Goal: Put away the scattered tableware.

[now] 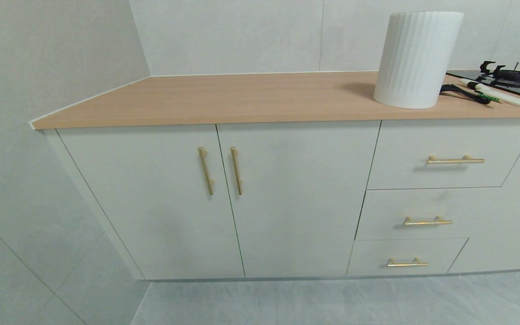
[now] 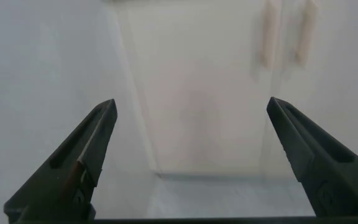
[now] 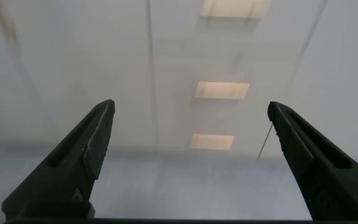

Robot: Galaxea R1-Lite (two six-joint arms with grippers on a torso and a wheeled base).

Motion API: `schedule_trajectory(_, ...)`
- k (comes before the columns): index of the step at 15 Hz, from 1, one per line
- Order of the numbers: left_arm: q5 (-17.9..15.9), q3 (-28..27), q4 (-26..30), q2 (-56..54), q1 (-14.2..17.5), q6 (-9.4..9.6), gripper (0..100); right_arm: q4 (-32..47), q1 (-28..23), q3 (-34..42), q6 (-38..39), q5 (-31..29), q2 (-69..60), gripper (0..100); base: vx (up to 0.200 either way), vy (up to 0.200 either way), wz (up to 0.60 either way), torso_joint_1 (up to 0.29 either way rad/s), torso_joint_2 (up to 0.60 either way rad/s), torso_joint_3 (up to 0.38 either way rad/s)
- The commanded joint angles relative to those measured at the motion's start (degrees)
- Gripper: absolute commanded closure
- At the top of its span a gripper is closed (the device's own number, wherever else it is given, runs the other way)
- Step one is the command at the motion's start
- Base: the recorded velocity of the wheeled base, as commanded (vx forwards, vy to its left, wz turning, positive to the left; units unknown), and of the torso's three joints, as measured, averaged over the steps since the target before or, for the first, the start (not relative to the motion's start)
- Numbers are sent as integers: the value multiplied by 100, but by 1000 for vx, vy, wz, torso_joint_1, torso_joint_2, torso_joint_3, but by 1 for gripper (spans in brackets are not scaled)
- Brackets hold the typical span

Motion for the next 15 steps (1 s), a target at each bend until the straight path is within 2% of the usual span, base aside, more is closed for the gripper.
schedule_trajectory(1, -66, 160, 62, -5, 9, -7, 0, -42, 13, 181, 27, 39, 62, 0, 0, 0, 0, 0, 0, 0)
schedule_trajectory(2, -594, 98, 519, -5, 9, -60, 0, -42, 66, 181, 27, 39, 193, 0, 0, 0, 0, 0, 0, 0)
schedule_trajectory(3, -971, 125, 580, -5, 0, -121, 0, -42, 66, 181, 35, 31, 149, 0, 0, 0, 0, 0, 0, 0)
schedule_trajectory(4, -954, 160, 572, -5, 9, -244, 0, -60, 22, 181, 62, 13, 0, 0, 0, 0, 0, 0, 0, 0)
schedule_trajectory(5, -954, 160, 563, -5, 0, -491, 0, -60, 22, 181, 62, 13, 0, 0, 0, 0, 0, 0, 0, 0)
schedule_trajectory(6, -945, 151, 563, -5, 9, -578, 0, -60, 22, 181, 62, 13, 0, 0, 0, 0, 0, 0, 0, 0)
schedule_trajectory(15, -945, 151, 563, -5, 9, -578, 0, -60, 22, 181, 273, -92, 0, 0, 0, 0, 0, 0, 0, 0)
